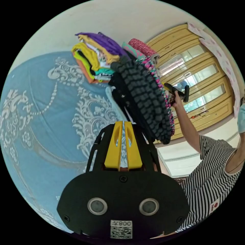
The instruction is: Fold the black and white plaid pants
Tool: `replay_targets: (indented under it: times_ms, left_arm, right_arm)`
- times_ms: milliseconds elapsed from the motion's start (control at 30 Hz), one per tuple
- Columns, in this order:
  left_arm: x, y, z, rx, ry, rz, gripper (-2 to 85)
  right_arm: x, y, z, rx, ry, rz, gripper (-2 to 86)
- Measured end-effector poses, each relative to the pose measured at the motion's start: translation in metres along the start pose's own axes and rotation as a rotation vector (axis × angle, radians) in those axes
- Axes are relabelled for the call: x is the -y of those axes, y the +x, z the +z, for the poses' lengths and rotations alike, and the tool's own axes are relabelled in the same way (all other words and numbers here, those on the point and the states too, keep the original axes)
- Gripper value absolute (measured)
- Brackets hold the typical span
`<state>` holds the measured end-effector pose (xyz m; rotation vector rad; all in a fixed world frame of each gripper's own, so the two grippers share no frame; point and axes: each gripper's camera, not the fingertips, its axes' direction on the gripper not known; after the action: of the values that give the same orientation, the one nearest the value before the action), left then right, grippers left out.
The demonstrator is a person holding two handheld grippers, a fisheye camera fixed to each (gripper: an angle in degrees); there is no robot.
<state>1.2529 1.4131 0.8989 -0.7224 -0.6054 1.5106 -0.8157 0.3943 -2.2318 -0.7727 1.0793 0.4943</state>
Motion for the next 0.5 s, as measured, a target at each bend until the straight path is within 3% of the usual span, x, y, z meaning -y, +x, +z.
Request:
replay_targets:
  times_ms: [100, 233, 500]
  left_arm:
    - [-0.043, -0.025, 0.023, 0.057, -0.086, -0.115, 0.7]
    - [-0.090, -0.041, 0.063, 0.137, -0.253, -0.150, 0.3]
    - [-0.128, -0.047, 0.076, 0.193, -0.242, -0.074, 0.2]
  right_arm:
    - [0.052, 0.020, 0.063, 0.016, -0.100, 0.018, 7.0]
    - [0.106, 0.037, 0.126, -0.103, -0.166, 0.009, 7.9]
    - [0.165, 0.071, 0.209, -0.284, -0.295, -0.045, 7.7]
